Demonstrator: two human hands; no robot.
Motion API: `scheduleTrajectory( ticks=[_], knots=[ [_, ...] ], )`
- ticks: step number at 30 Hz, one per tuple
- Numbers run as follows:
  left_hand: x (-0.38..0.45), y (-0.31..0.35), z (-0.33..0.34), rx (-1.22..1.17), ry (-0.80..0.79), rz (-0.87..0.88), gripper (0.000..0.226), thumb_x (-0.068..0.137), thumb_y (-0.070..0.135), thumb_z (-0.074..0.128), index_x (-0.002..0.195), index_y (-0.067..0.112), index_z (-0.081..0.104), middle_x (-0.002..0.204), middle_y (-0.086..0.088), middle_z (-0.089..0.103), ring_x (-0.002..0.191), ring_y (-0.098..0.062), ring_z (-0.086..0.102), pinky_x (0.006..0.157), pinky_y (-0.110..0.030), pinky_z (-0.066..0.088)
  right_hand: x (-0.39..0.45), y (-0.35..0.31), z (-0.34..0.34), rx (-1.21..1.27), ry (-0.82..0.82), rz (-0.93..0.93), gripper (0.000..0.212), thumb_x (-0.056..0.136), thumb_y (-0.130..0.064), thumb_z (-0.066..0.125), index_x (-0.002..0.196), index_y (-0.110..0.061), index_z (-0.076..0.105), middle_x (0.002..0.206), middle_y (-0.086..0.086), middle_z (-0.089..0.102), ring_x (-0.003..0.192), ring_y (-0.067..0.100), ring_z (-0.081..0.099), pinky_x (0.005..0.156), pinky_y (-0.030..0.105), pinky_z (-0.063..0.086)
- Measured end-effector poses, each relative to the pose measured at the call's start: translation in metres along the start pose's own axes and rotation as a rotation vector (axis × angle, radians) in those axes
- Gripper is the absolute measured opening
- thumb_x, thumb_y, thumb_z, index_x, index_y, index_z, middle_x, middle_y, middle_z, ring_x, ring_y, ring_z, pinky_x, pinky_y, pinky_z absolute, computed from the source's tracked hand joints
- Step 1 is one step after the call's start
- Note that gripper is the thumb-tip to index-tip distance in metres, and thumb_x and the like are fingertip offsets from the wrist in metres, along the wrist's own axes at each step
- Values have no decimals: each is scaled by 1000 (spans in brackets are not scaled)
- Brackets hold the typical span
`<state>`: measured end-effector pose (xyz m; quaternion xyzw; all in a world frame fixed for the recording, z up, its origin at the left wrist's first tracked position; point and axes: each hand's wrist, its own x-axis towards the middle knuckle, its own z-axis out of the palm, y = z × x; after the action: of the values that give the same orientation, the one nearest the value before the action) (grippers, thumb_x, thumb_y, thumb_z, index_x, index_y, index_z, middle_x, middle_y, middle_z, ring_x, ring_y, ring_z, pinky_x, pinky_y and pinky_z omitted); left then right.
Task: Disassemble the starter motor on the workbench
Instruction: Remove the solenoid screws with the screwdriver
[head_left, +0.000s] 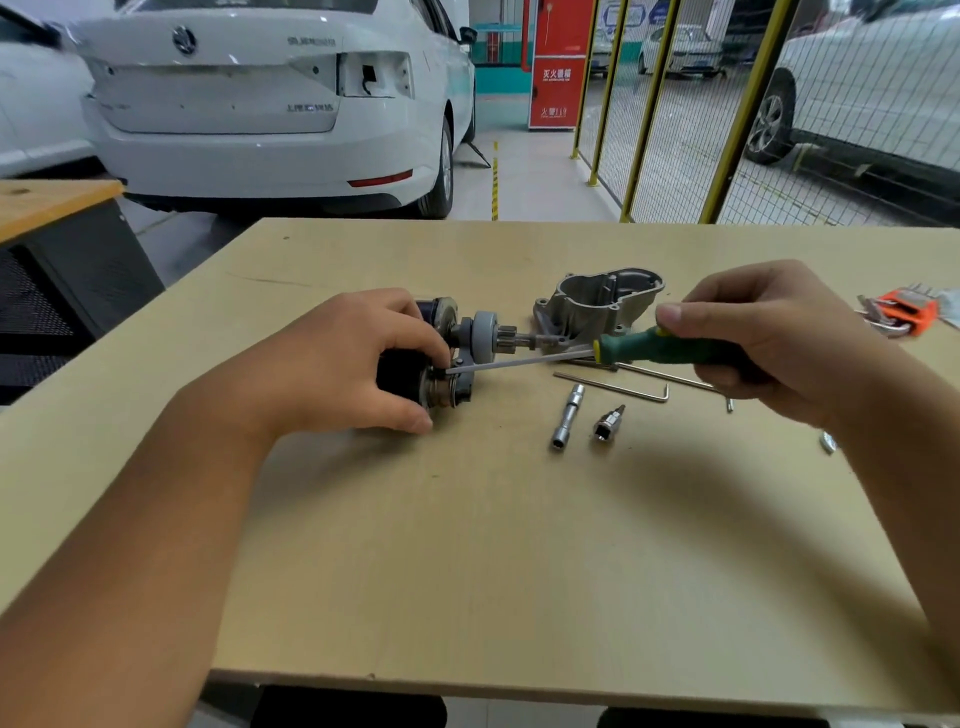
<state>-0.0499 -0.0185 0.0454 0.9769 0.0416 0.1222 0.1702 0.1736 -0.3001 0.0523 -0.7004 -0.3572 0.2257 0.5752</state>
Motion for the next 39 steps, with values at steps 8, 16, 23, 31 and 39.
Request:
scheduleTrajectory(
  ticks=[8, 16, 23, 31, 39],
  knots=[
    [0, 0, 2, -33, 21, 25, 47, 65, 34, 98, 107, 38, 77, 105, 16, 59, 99, -3, 57, 81, -24, 45, -5, 13, 7, 150, 41, -90, 41, 55, -29, 94, 78, -4, 72, 71, 23, 62, 47, 24, 46, 43, 25, 37],
    [0, -3, 3, -72, 35, 26, 50, 60, 44, 96, 105, 40, 76, 105, 15, 61, 97, -5, 59, 80, -28, 48, -2, 16, 12, 196, 105, -123, 52, 42, -40, 99, 70, -8, 69, 72, 23, 61, 48, 25, 46, 44, 26, 36],
    [0, -5, 3, -76, 28, 30, 49, 57, 52, 85, 104, 42, 76, 104, 17, 60, 98, -4, 58, 78, -24, 47, -4, 14, 14, 188, 117, -128, 35, 51, -26, 94, 66, -9, 67, 69, 20, 61, 45, 24, 45, 43, 25, 36],
    [1, -5, 4, -68, 29, 27, 51, 57, 52, 85, 107, 44, 75, 106, 17, 60, 99, -2, 57, 79, -20, 45, -6, 12, 15, 222, 174, -120, 28, 55, -21, 87, 64, -6, 65, 65, 19, 60, 47, 24, 42, 45, 29, 28],
    [2, -5, 4, -61, 25, 25, 47, 58, 52, 84, 104, 45, 75, 105, 19, 59, 99, -2, 57, 78, -20, 47, -7, 11, 18, 177, 117, -113, 32, 56, -21, 86, 70, -2, 65, 76, 28, 60, 49, 26, 44, 42, 28, 33]
  ],
)
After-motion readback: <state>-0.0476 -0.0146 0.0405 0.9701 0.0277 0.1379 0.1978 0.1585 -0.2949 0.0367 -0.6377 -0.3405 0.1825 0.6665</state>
